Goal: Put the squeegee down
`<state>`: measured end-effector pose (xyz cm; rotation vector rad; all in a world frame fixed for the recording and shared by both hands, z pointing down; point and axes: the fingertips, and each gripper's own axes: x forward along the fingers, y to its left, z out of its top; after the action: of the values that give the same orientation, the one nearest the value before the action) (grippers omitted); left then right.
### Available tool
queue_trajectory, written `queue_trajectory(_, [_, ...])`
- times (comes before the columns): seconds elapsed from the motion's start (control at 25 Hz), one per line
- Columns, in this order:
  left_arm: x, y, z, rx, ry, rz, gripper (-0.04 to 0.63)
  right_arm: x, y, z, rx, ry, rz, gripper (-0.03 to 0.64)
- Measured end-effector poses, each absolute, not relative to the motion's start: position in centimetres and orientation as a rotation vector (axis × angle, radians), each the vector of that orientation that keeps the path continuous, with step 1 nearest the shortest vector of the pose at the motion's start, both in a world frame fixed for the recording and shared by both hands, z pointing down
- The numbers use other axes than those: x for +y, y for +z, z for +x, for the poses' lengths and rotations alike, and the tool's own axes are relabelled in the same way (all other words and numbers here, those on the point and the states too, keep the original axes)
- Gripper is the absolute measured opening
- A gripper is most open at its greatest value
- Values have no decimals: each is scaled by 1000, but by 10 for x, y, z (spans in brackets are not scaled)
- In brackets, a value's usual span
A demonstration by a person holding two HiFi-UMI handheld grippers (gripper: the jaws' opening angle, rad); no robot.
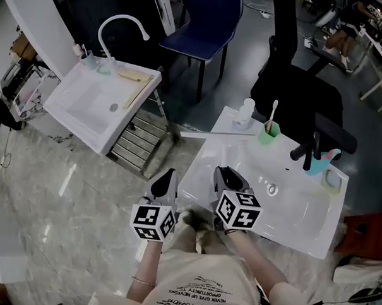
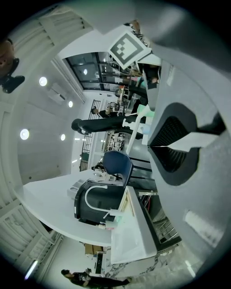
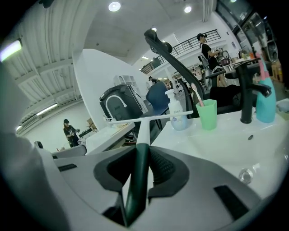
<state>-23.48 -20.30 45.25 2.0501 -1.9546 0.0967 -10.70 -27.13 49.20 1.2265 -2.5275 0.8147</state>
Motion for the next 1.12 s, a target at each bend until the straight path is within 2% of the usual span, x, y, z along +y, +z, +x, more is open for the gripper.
queue_trajectory(1.12, [-271, 527, -243, -1494, 291, 2194, 23, -290, 568, -140, -2192, 847, 1458, 95])
